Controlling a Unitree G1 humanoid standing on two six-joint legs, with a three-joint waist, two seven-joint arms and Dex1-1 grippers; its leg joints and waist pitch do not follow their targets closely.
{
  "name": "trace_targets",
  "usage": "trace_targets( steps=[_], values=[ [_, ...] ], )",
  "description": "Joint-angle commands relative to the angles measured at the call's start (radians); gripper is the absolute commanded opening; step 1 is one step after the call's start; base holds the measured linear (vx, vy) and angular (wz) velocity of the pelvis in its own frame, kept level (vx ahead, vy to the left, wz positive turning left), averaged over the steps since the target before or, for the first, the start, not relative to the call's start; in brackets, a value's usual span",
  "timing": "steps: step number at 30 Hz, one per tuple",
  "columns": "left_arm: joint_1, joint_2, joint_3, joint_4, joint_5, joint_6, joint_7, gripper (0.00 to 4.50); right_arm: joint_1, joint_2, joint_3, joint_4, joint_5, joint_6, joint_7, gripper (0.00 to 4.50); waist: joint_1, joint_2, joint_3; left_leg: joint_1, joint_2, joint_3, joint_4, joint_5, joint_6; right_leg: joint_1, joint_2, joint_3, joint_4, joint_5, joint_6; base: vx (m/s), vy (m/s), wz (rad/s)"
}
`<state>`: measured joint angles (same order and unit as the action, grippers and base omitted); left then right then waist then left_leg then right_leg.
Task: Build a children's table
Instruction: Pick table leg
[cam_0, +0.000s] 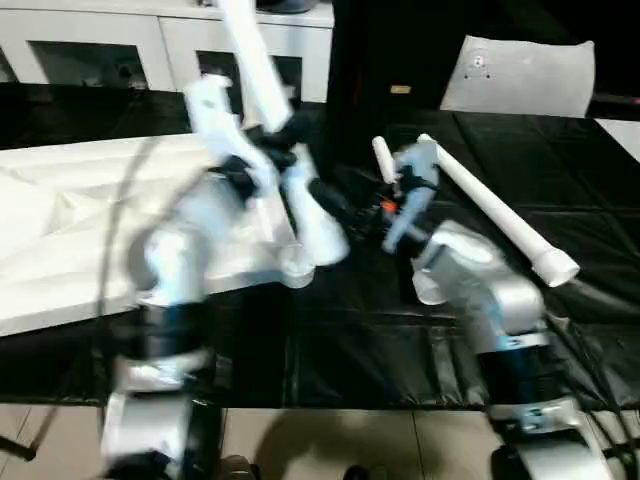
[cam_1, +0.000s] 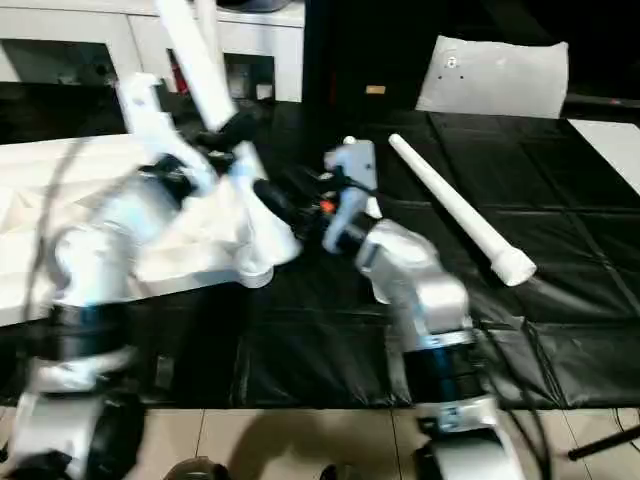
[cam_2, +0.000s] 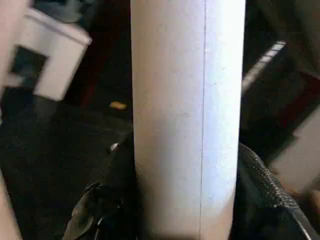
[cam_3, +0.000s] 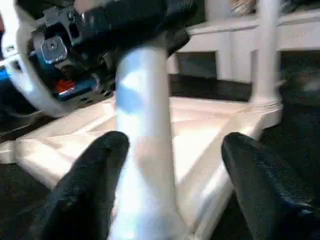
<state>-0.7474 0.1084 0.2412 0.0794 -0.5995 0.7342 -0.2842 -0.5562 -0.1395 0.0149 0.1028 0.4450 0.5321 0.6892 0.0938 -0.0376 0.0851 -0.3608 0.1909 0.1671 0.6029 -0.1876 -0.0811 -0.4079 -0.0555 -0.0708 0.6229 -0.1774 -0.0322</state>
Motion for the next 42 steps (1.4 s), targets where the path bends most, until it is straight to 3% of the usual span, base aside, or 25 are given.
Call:
trace_targets(
  steps=[1,5,9,12,16,33,41,42],
  values=[
    [-0.03,0.018,-0.03,0.0,-0.04,0.029,-0.085,1.85,-0.026,-0.031,-0.015,-0.036,0.052,0.064,0.048,3.55,0.001,0.002,-0.091,0.003,0.027,-0.006,-0.059,-0.076,0.034,0.066,-0.073,0.053,-0.072,-0.176,-0.143,0.0,0.0,0.0],
    [-0.051,0.054,-0.053,0.005,-0.098,0.068,-0.217,1.85,-0.043,-0.074,0.006,-0.035,0.072,0.105,0.106,3.89,0.001,-0.002,-0.092,0.001,0.026,-0.002,-0.057,-0.061,0.035,0.068,-0.076,0.052,-0.069,-0.162,-0.163,0.0,0.0,0.0],
    [-0.071,0.105,-0.114,-0.005,-0.149,0.118,-0.407,1.85,-0.065,-0.098,0.014,-0.015,0.098,0.148,0.162,3.89,0.0,-0.001,-0.089,0.002,0.026,-0.002,-0.058,-0.075,0.028,0.066,-0.077,0.053,-0.074,-0.22,-0.151,0.0,0.0,0.0],
    [-0.075,0.122,-0.144,-0.008,-0.148,0.117,-0.462,1.85,-0.066,-0.105,0.019,-0.021,0.121,0.166,0.198,3.89,0.0,-0.001,-0.089,0.002,0.027,-0.003,-0.058,-0.077,0.022,0.068,-0.078,0.053,-0.074,-0.226,-0.144,0.0,0.0,0.0],
    [-0.11,0.13,-0.173,0.021,-0.15,0.085,-0.562,1.85,-0.052,-0.134,0.039,-0.044,0.178,0.224,0.283,3.5,0.003,-0.002,-0.091,0.001,0.025,-0.002,-0.057,-0.062,0.027,0.072,-0.076,0.053,-0.074,-0.209,-0.148,0.0,0.0,0.0],
    [-0.119,0.158,-0.206,0.049,-0.123,0.028,-0.687,1.84,-0.036,-0.151,0.044,-0.047,0.208,0.269,0.317,2.11,0.004,-0.003,-0.092,0.0,0.028,-0.002,-0.057,-0.063,0.012,0.07,-0.078,0.052,-0.072,-0.215,-0.15,0.0,0.0,0.0],
    [-0.117,0.161,-0.202,0.056,-0.122,0.022,-0.688,1.84,-0.031,-0.146,0.051,-0.047,0.195,0.256,0.312,1.99,0.005,-0.005,-0.092,-0.002,0.027,-0.002,-0.057,-0.056,0.011,0.072,-0.078,0.052,-0.071,-0.213,-0.148,0.0,0.0,0.0],
    [-0.125,0.147,-0.18,0.07,-0.125,0.036,-0.641,1.84,-0.034,-0.142,0.049,-0.041,0.188,0.243,0.3,1.99,0.005,-0.005,-0.092,-0.002,0.027,-0.002,-0.056,-0.056,0.011,0.071,-0.078,0.053,-0.071,-0.216,-0.147,0.0,0.0,0.0]
  ],
)
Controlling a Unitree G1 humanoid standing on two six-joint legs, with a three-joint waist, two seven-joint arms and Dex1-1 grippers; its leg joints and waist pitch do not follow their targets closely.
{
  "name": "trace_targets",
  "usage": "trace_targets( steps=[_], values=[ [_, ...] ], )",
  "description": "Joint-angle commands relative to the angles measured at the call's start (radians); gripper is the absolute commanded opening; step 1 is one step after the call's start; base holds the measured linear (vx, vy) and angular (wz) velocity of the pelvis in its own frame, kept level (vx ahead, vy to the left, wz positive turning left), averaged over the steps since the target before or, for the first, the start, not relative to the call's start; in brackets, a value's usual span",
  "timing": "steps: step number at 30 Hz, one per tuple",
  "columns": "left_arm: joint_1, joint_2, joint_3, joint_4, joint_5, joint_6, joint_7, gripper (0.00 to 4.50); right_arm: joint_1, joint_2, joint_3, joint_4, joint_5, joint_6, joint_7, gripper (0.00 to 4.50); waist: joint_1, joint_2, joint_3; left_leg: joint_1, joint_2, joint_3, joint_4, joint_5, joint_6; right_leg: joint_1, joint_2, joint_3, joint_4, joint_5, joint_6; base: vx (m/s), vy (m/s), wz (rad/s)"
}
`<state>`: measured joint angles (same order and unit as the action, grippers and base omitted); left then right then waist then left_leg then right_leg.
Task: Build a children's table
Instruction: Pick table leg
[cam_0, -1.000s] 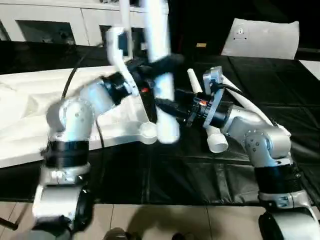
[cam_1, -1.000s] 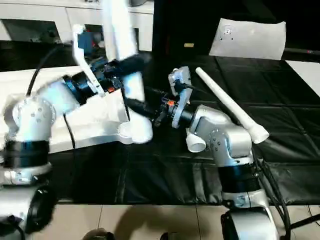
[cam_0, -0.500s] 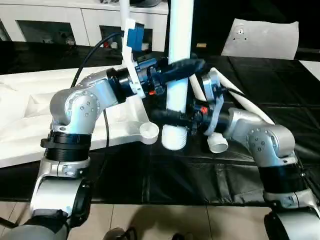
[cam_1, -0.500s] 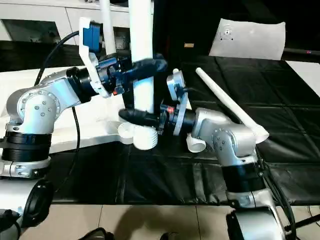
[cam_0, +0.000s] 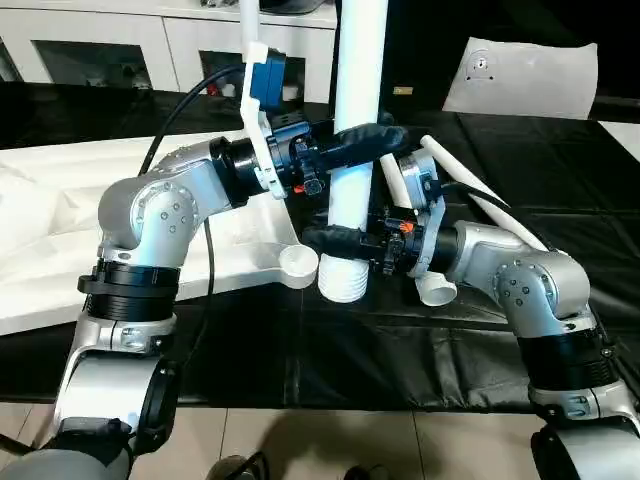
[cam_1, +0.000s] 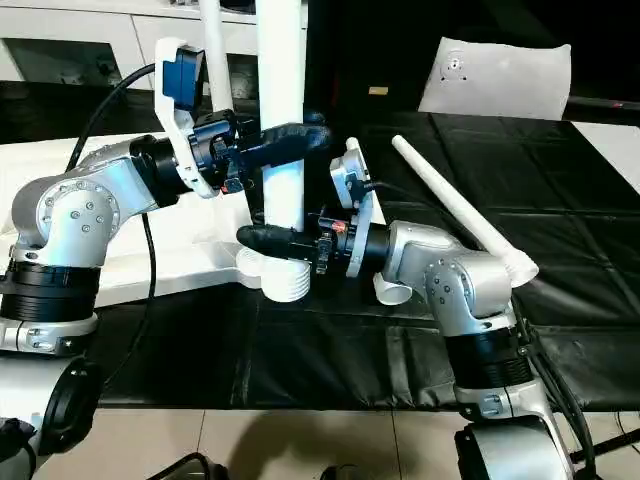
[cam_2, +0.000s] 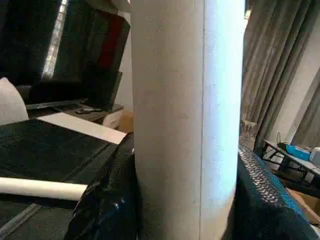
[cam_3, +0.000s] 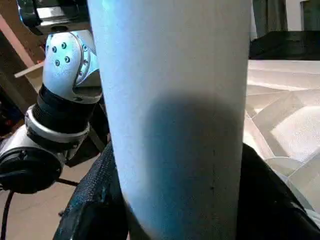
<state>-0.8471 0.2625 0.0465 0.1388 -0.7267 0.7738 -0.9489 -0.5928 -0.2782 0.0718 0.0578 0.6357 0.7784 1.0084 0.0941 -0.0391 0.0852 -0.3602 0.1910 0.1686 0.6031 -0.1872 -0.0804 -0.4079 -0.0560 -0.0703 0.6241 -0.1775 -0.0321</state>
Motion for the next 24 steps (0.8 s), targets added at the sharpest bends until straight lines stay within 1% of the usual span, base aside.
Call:
trace_targets(
  steps=[1,2,3,4,5,6,9,10,12,13,15,17,18,19,20,21,22,23,24],
  values=[
    [-0.029,-0.012,0.024,0.016,-0.002,0.004,0.039,1.84,0.001,0.0,-0.01,0.007,-0.005,-0.008,-0.026,1.98,0.004,-0.004,-0.092,-0.003,0.026,-0.002,-0.056,-0.057,0.009,0.072,-0.077,0.052,-0.073,-0.214,-0.147,0.0,0.0,0.0],
    [-0.031,-0.014,0.031,0.017,-0.004,0.007,0.053,1.84,-0.002,0.004,-0.014,0.011,-0.008,-0.014,-0.035,1.97,0.005,-0.003,-0.092,-0.002,0.026,-0.003,-0.056,-0.057,0.01,0.071,-0.077,0.051,-0.074,-0.217,-0.147,0.0,0.0,0.0],
    [-0.031,-0.014,0.033,0.016,-0.003,0.008,0.058,2.19,-0.003,0.006,-0.016,0.013,-0.01,-0.016,-0.041,1.97,0.005,-0.003,-0.092,-0.001,0.026,-0.003,-0.056,-0.058,0.008,0.071,-0.077,0.051,-0.073,-0.218,-0.147,0.0,0.0,0.0],
    [-0.028,-0.017,0.039,0.009,-0.006,0.007,0.07,2.4,-0.006,0.011,-0.02,0.016,-0.014,-0.024,-0.052,1.96,0.005,-0.003,-0.093,-0.001,0.027,-0.003,-0.056,-0.061,0.008,0.071,-0.078,0.052,-0.073,-0.22,-0.147,0.0,0.0,0.0],
    [-0.028,-0.017,0.039,0.009,-0.006,0.007,0.07,2.4,-0.006,0.011,-0.02,0.016,-0.014,-0.024,-0.052,1.96,0.005,-0.004,-0.093,-0.002,0.027,-0.003,-0.056,-0.06,0.009,0.071,-0.078,0.052,-0.072,-0.218,-0.147,0.0,0.0,0.0],
    [-0.025,-0.019,0.043,0.005,-0.007,0.005,0.078,2.56,-0.009,0.014,-0.023,0.018,-0.018,-0.029,-0.06,1.95,0.005,-0.003,-0.092,-0.001,0.028,-0.004,-0.057,-0.06,0.007,0.07,-0.078,0.051,-0.073,-0.22,-0.146,0.0,0.0,0.0],
    [0.006,-0.038,0.05,-0.025,0.031,-0.045,0.148,2.79,-0.016,0.028,-0.032,0.024,-0.034,-0.051,-0.094,1.94,0.005,-0.004,-0.093,-0.001,0.029,-0.004,-0.057,-0.057,0.004,0.071,-0.079,0.051,-0.071,-0.208,-0.149,0.0,0.0,0.0],
    [0.023,-0.05,0.054,-0.043,0.048,-0.063,0.186,2.81,-0.02,0.034,-0.032,0.028,-0.048,-0.067,-0.112,1.94,0.005,-0.002,-0.094,-0.003,0.032,-0.006,-0.056,-0.053,0.003,0.072,-0.081,0.052,-0.069,-0.194,-0.152,0.0,0.0,0.0],
    [0.031,-0.057,0.057,-0.053,0.056,-0.069,0.208,2.81,-0.022,0.037,-0.031,0.03,-0.057,-0.076,-0.124,1.93,0.004,-0.003,-0.093,-0.003,0.03,-0.005,-0.056,-0.051,0.003,0.071,-0.078,0.052,-0.069,-0.188,-0.152,0.0,0.0,0.0],
    [0.045,-0.075,0.063,-0.077,0.075,-0.079,0.27,2.81,-0.026,0.044,-0.031,0.036,-0.068,-0.089,-0.146,1.93,0.004,-0.003,-0.093,-0.003,0.03,-0.004,-0.056,-0.054,0.006,0.07,-0.079,0.051,-0.072,-0.205,-0.146,0.0,0.0,0.0],
    [0.06,-0.107,0.076,-0.105,0.1,-0.092,0.364,2.81,-0.027,0.053,-0.029,0.041,-0.083,-0.101,-0.171,1.93,0.004,-0.004,-0.092,-0.006,0.031,-0.005,-0.056,-0.054,0.003,0.071,-0.079,0.051,-0.071,-0.207,-0.142,0.0,0.0,0.0],
    [0.064,-0.117,0.08,-0.114,0.105,-0.096,0.391,2.81,-0.027,0.055,-0.027,0.042,-0.088,-0.106,-0.177,1.93,0.004,-0.007,-0.093,-0.006,0.029,-0.004,-0.055,-0.053,0.007,0.071,-0.078,0.051,-0.072,-0.214,-0.139,0.0,0.0,0.0],
    [0.064,-0.117,0.08,-0.114,0.105,-0.096,0.391,2.63,-0.027,0.055,-0.027,0.042,-0.088,-0.106,-0.177,1.93,0.004,-0.007,-0.093,-0.006,0.029,-0.004,-0.055,-0.053,0.007,0.071,-0.078,0.051,-0.072,-0.214,-0.139,0.0,0.0,0.0],
    [0.08,-0.149,0.086,-0.14,0.113,-0.082,0.465,2.45,-0.024,0.06,-0.018,0.043,-0.101,-0.12,-0.189,1.93,0.004,-0.007,-0.093,-0.006,0.031,-0.004,-0.055,-0.05,0.01,0.071,-0.078,0.052,-0.072,-0.212,-0.134,0.0,0.0,0.0],
    [0.081,-0.151,0.086,-0.141,0.113,-0.081,0.47,2.45,-0.024,0.06,-0.017,0.043,-0.102,-0.121,-0.189,1.93,0.005,-0.006,-0.093,-0.005,0.03,-0.004,-0.054,-0.051,0.01,0.07,-0.078,0.051,-0.072,-0.211,-0.136,0.0,0.0,0.0],
    [0.094,-0.185,0.087,-0.161,0.131,-0.075,0.547,2.45,-0.022,0.063,-0.008,0.044,-0.117,-0.135,-0.196,1.93,0.004,-0.007,-0.092,-0.006,0.032,-0.004,-0.054,-0.053,0.01,0.07,-0.079,0.051,-0.073,-0.211,-0.138,0.0,0.0,0.0],
    [0.096,-0.189,0.085,-0.163,0.136,-0.077,0.555,2.41,-0.022,0.064,-0.007,0.045,-0.118,-0.136,-0.197,1.93,0.004,-0.008,-0.093,-0.006,0.032,-0.004,-0.053,-0.054,0.009,0.07,-0.079,0.051,-0.071,-0.207,-0.141,0.0,0.0,0.0],
    [0.104,-0.2,0.075,-0.169,0.154,-0.086,0.575,2.32,-0.022,0.064,-0.005,0.047,-0.122,-0.141,-0.198,1.93,0.003,-0.009,-0.092,-0.008,0.03,-0.004,-0.053,-0.056,0.015,0.07,-0.077,0.051,-0.074,-0.213,-0.139,0.0,0.0,0.0],
    [0.113,-0.214,0.066,-0.172,0.167,-0.097,0.59,2.17,-0.023,0.065,-0.002,0.05,-0.126,-0.146,-0.2,1.93,0.003,-0.01,-0.091,-0.008,0.028,-0.003,-0.053,-0.061,0.018,0.07,-0.076,0.05,-0.078,-0.233,-0.126,0.0,0.0,0.0]
  ],
)
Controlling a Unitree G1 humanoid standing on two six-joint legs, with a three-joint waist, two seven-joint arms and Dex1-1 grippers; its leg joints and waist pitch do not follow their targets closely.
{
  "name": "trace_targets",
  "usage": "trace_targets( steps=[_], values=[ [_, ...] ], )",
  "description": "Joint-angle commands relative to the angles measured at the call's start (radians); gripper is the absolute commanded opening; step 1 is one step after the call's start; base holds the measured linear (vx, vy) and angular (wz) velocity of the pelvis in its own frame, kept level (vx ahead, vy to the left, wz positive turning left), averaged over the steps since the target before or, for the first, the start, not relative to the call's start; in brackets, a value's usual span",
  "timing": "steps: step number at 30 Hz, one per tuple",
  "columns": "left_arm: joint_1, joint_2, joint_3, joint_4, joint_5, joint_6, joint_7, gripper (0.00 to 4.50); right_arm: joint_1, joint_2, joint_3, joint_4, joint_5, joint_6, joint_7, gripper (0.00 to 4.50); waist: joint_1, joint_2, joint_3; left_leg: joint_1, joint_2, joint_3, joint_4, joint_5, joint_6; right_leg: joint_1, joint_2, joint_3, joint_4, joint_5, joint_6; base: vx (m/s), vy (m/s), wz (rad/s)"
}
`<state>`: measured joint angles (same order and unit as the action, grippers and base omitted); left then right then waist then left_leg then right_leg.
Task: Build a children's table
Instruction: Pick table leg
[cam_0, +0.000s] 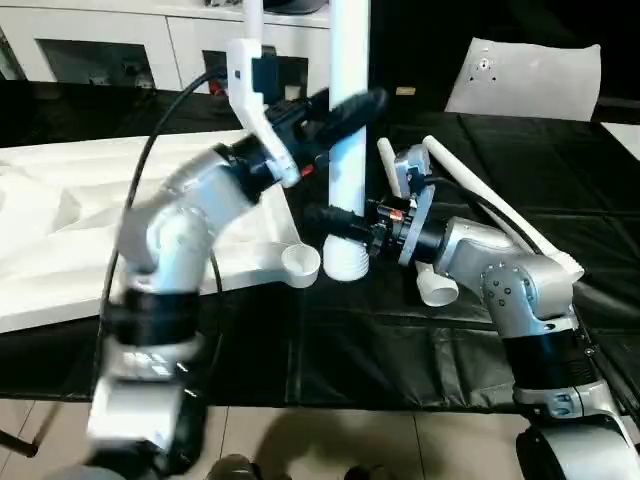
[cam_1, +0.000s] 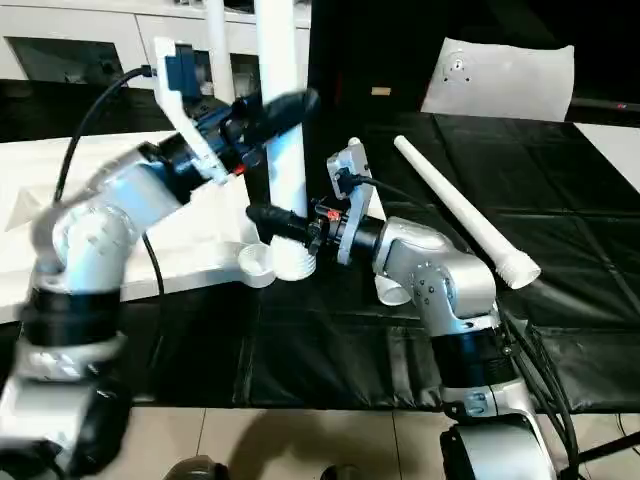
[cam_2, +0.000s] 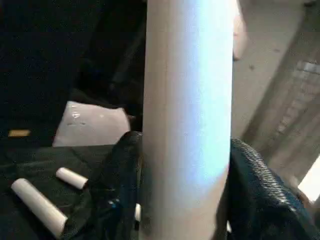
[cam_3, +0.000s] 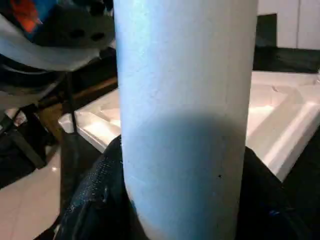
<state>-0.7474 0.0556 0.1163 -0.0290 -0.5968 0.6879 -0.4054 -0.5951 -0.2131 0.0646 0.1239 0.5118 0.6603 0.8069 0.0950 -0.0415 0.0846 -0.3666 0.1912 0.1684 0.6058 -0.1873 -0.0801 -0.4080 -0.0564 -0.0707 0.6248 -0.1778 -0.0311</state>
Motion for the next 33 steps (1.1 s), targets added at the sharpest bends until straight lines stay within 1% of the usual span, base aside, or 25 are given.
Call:
trace_targets(
  steps=[1,2,3,5,7,10,11,12,16,17,22,24,25,26,27,28,29,30,31,32,33],
  values=[
    [0.019,-0.016,-0.008,-0.009,0.041,-0.014,0.056,2.05,-0.022,0.0,0.007,-0.014,-0.004,-0.031,-0.002,1.93,0.004,-0.006,-0.091,-0.001,0.027,-0.003,-0.055,-0.059,0.02,0.07,-0.077,0.051,-0.08,-0.246,-0.116,0.0,0.0,0.0],
    [0.019,-0.016,-0.008,-0.009,0.041,-0.014,0.056,1.99,-0.022,0.0,0.007,-0.014,-0.004,-0.031,-0.002,1.93,0.003,-0.007,-0.091,-0.001,0.028,-0.004,-0.056,-0.059,0.02,0.069,-0.077,0.051,-0.081,-0.248,-0.114,0.0,0.0,0.0],
    [0.026,-0.035,-0.013,-0.015,0.052,-0.023,0.089,1.97,-0.024,0.002,0.007,-0.011,-0.013,-0.039,-0.008,1.93,0.003,-0.006,-0.092,-0.001,0.029,-0.004,-0.056,-0.058,0.019,0.069,-0.076,0.051,-0.079,-0.244,-0.114,0.0,0.0,0.0],
    [0.026,-0.04,-0.016,-0.017,0.057,-0.028,0.104,1.87,-0.025,0.004,0.005,-0.009,-0.018,-0.042,-0.012,1.93,0.002,-0.009,-0.091,-0.002,0.029,-0.005,-0.056,-0.061,0.021,0.07,-0.076,0.05,-0.08,-0.239,-0.114,0.0,0.0,0.0],
    [0.022,-0.043,-0.016,-0.022,0.054,-0.03,0.117,1.79,-0.026,0.006,0.004,-0.005,-0.022,-0.048,-0.017,1.93,0.001,-0.008,-0.091,-0.001,0.027,-0.004,-0.055,-0.063,0.023,0.068,-0.075,0.05,-0.08,-0.247,-0.112,0.0,0.0,0.0],
    [0.018,-0.045,-0.011,-0.023,0.056,-0.03,0.129,1.79,-0.028,0.007,0.004,0.0,-0.031,-0.055,-0.018,1.93,0.0,-0.007,-0.091,-0.001,0.028,-0.005,-0.055,-0.064,0.024,0.067,-0.075,0.05,-0.08,-0.245,-0.113,0.0,0.0,0.0],
    [0.016,-0.046,-0.009,-0.022,0.056,-0.031,0.128,1.79,-0.029,0.007,0.004,0.003,-0.034,-0.057,-0.019,1.93,0.0,-0.005,-0.091,-0.001,0.029,-0.005,-0.056,-0.066,0.023,0.067,-0.075,0.049,-0.08,-0.244,-0.115,0.0,0.0,0.0],
    [0.015,-0.044,-0.008,-0.02,0.056,-0.032,0.126,1.79,-0.029,0.007,0.004,0.003,-0.035,-0.058,-0.02,1.93,-0.001,-0.007,-0.091,0.0,0.028,-0.005,-0.056,-0.065,0.024,0.067,-0.074,0.049,-0.08,-0.239,-0.116,0.0,0.0,0.0],
    [0.013,-0.037,-0.002,-0.019,0.046,-0.034,0.116,1.79,-0.031,0.004,0.01,0.008,-0.053,-0.071,-0.034,1.93,-0.001,-0.006,-0.091,0.0,0.028,-0.005,-0.055,-0.064,0.024,0.067,-0.075,0.05,-0.079,-0.233,-0.119,0.0,0.0,0.0],
    [0.013,-0.034,-0.002,-0.018,0.044,-0.036,0.111,1.79,-0.031,0.004,0.011,0.009,-0.053,-0.072,-0.035,1.93,-0.001,-0.007,-0.091,0.0,0.028,-0.004,-0.055,-0.066,0.025,0.067,-0.075,0.05,-0.08,-0.235,-0.119,0.0,0.0,0.0],
    [0.01,-0.02,0.0,-0.009,0.03,-0.033,0.09,1.79,-0.037,0.004,0.01,0.014,-0.054,-0.071,-0.039,1.93,-0.002,-0.006,-0.091,0.001,0.029,-0.005,-0.056,-0.067,0.025,0.066,-0.075,0.049,-0.078,-0.231,-0.125,0.0,0.0,0.0],
    [0.007,-0.015,0.003,-0.003,0.022,-0.031,0.078,1.79,-0.039,0.006,0.007,0.015,-0.051,-0.065,-0.039,1.93,-0.002,-0.006,-0.091,0.0,0.027,-0.004,-0.055,-0.068,0.024,0.067,-0.075,0.05,-0.079,-0.233,-0.123,0.0,0.0,0.0],
    [-0.003,0.003,0.012,0.017,0.007,-0.03,0.045,1.79,-0.044,0.01,-0.007,0.015,-0.036,-0.043,-0.038,2.49,-0.002,-0.006,-0.091,0.001,0.025,-0.004,-0.056,-0.066,0.025,0.066,-0.074,0.05,-0.08,-0.241,-0.119,0.0,0.0,0.0],
    [-0.007,0.01,0.013,0.024,0.004,-0.031,0.034,1.79,-0.046,0.009,-0.01,0.015,-0.032,-0.038,-0.037,2.63,-0.003,-0.005,-0.092,0.001,0.026,-0.005,-0.057,-0.063,0.023,0.066,-0.073,0.05,-0.079,-0.239,-0.117,0.0,0.0,0.0],
    [-0.01,0.016,0.013,0.03,0.001,-0.029,0.024,1.79,-0.047,0.008,-0.01,0.014,-0.031,-0.035,-0.034,2.63,-0.003,-0.005,-0.091,0.003,0.027,-0.005,-0.057,-0.065,0.021,0.065,-0.073,0.05,-0.078,-0.238,-0.117,0.0,0.0,0.0],
    [-0.015,0.026,0.013,0.039,-0.001,-0.028,0.008,1.79,-0.049,0.004,-0.011,0.013,-0.027,-0.031,-0.028,2.72,-0.004,-0.005,-0.091,0.002,0.027,-0.005,-0.057,-0.068,0.02,0.065,-0.073,0.05,-0.078,-0.238,-0.116,0.0,0.0,0.0],
    [-0.02,0.034,0.013,0.046,-0.002,-0.028,-0.004,1.79,-0.05,0.0,-0.011,0.011,-0.024,-0.027,-0.022,2.96,-0.004,-0.007,-0.091,0.003,0.026,-0.004,-0.057,-0.071,0.019,0.066,-0.074,0.05,-0.079,-0.244,-0.112,0.0,0.0,0.0],
    [-0.023,0.039,0.014,0.051,-0.002,-0.028,-0.012,1.79,-0.05,-0.003,-0.011,0.01,-0.021,-0.025,-0.018,2.96,-0.002,-0.004,-0.092,0.004,0.027,-0.004,-0.057,-0.066,0.019,0.065,-0.074,0.051,-0.077,-0.234,-0.114,0.0,0.0,0.0],
    [-0.034,0.057,0.009,0.062,-0.01,-0.022,-0.046,1.79,-0.056,-0.013,-0.013,0.012,-0.015,-0.018,-0.007,3.04,-0.002,-0.006,-0.092,0.005,0.028,-0.005,-0.057,-0.061,0.021,0.065,-0.074,0.051,-0.075,-0.219,-0.119,0.0,0.0,0.0],
    [-0.049,0.08,0.0,0.078,-0.016,-0.016,-0.091,1.79,-0.066,-0.028,-0.015,0.017,-0.005,-0.007,0.014,3.04,-0.002,-0.005,-0.093,0.006,0.027,-0.004,-0.056,-0.053,0.023,0.065,-0.074,0.052,-0.073,-0.202,-0.125,0.0,0.0,0.0],
    [-0.051,0.084,-0.001,0.081,-0.017,-0.015,-0.099,1.79,-0.067,-0.03,-0.015,0.018,-0.004,-0.005,0.017,3.19,-0.001,-0.004,-0.094,0.006,0.027,-0.004,-0.056,-0.052,0.026,0.065,-0.074,0.052,-0.072,-0.194,-0.129,0.0,0.0,0.0]
  ],
)
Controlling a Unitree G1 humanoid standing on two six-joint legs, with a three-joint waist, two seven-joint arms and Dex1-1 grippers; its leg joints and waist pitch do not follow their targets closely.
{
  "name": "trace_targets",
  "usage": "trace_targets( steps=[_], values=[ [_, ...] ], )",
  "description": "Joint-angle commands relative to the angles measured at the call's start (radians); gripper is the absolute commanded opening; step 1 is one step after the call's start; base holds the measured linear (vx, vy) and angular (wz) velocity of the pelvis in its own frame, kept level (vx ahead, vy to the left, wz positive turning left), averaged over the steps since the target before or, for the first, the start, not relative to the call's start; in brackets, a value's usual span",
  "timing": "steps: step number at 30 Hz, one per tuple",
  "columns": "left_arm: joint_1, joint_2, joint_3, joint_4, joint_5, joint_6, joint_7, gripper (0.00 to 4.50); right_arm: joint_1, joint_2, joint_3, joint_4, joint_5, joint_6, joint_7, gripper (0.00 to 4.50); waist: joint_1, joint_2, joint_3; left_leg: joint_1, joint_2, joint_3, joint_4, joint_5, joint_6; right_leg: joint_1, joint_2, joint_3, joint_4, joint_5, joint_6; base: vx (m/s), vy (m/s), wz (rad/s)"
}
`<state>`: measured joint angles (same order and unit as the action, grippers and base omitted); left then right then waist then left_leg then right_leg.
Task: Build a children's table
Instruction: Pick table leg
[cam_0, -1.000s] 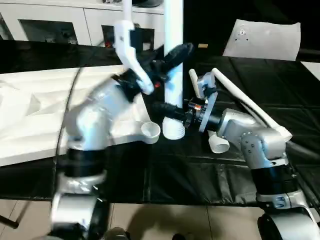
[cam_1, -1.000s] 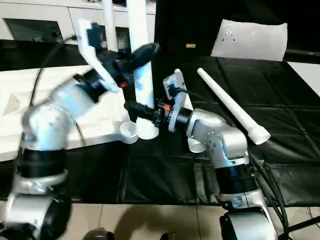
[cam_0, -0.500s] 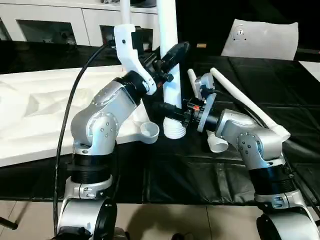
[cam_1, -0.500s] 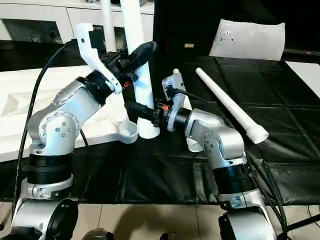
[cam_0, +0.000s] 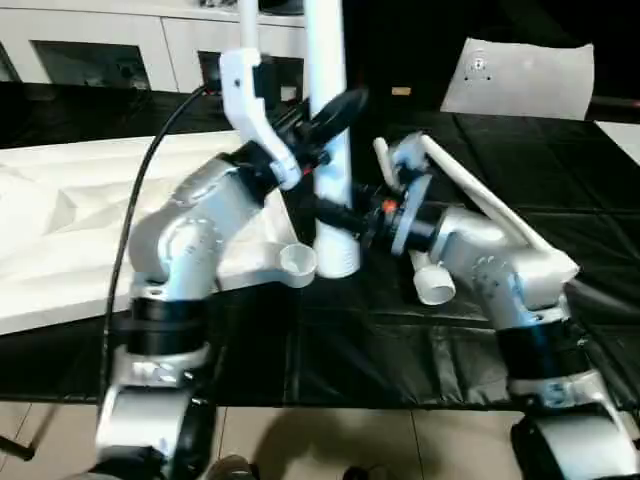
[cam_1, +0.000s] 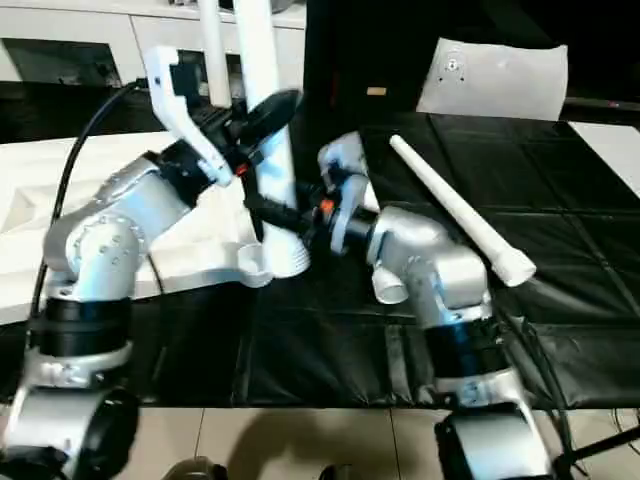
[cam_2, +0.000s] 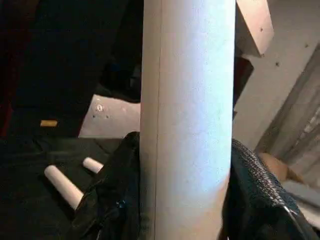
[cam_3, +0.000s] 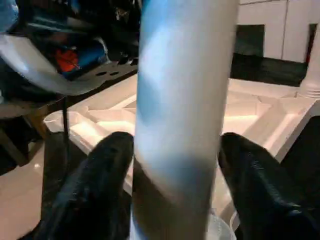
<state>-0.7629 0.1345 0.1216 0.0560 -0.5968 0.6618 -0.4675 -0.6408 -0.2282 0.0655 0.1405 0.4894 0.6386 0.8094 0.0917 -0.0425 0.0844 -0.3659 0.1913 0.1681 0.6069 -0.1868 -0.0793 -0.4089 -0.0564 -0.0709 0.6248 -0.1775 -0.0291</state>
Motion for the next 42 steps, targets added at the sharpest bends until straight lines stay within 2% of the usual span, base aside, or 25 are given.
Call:
trace_targets(
  steps=[1,7,12,18,19,23,34,39,42],
  values=[
    [-0.045,0.016,-0.012,0.006,-0.021,0.013,-0.06,1.79,-0.026,-0.026,-0.013,0.004,0.02,0.022,0.029,3.4,0.002,-0.003,-0.093,0.004,0.028,-0.004,-0.058,-0.051,0.025,0.068,-0.075,0.052,-0.07,-0.186,-0.136,0.0,0.0,0.0],
    [-0.086,0.06,-0.053,0.034,-0.035,0.011,-0.181,1.79,-0.041,-0.092,0.047,0.032,-0.01,0.055,0.113,3.47,0.003,-0.007,-0.091,0.002,0.028,-0.002,-0.056,-0.057,0.025,0.069,-0.078,0.052,-0.071,-0.194,-0.15,0.0,0.0,0.0],
    [-0.083,0.072,-0.094,0.003,-0.046,0.03,-0.259,1.78,-0.049,-0.09,0.053,0.053,-0.005,0.049,0.14,3.5,0.003,-0.01,-0.092,0.0,0.028,-0.003,-0.056,-0.057,0.019,0.071,-0.079,0.052,-0.071,-0.217,-0.145,0.0,0.0,0.0],
    [-0.076,0.088,-0.132,-0.021,-0.043,0.034,-0.31,1.77,-0.056,-0.09,0.054,0.055,0.019,0.061,0.169,3.52,0.003,-0.007,-0.092,0.002,0.03,-0.003,-0.056,-0.061,0.018,0.069,-0.078,0.052,-0.07,-0.213,-0.154,0.0,0.0,0.0],
    [-0.078,0.09,-0.135,-0.02,-0.041,0.032,-0.314,1.77,-0.058,-0.09,0.054,0.058,0.02,0.066,0.176,3.21,0.003,-0.009,-0.091,0.002,0.029,-0.002,-0.056,-0.063,0.018,0.069,-0.078,0.052,-0.071,-0.219,-0.153,0.0,0.0,0.0],
    [-0.086,0.097,-0.143,-0.022,-0.038,0.029,-0.335,1.77,-0.059,-0.095,0.058,0.061,0.021,0.075,0.203,3.08,0.004,-0.009,-0.092,0.0,0.029,-0.003,-0.056,-0.059,0.018,0.07,-0.078,0.052,-0.071,-0.222,-0.149,0.0,0.0,0.0],
    [-0.083,0.096,-0.162,-0.041,-0.049,0.042,-0.36,1.77,-0.048,-0.088,0.063,0.064,0.014,0.051,0.231,2.05,0.004,-0.008,-0.092,0.001,0.03,-0.003,-0.056,-0.062,0.014,0.069,-0.078,0.051,-0.07,-0.22,-0.152,0.0,0.0,0.0],
    [-0.087,0.091,-0.156,-0.047,-0.07,0.083,-0.346,1.77,-0.034,-0.087,0.067,0.059,0.012,0.043,0.231,1.97,0.003,-0.007,-0.092,0.002,0.03,-0.003,-0.056,-0.062,0.012,0.069,-0.078,0.051,-0.07,-0.219,-0.154,0.0,0.0,0.0],
    [-0.089,0.078,-0.146,-0.048,-0.082,0.1,-0.319,1.77,-0.021,-0.084,0.068,0.055,0.007,0.034,0.226,1.95,0.005,-0.003,-0.093,0.0,0.029,-0.003,-0.055,-0.062,0.01,0.071,-0.078,0.051,-0.07,-0.209,-0.156,0.0,0.0,0.0]
  ],
)
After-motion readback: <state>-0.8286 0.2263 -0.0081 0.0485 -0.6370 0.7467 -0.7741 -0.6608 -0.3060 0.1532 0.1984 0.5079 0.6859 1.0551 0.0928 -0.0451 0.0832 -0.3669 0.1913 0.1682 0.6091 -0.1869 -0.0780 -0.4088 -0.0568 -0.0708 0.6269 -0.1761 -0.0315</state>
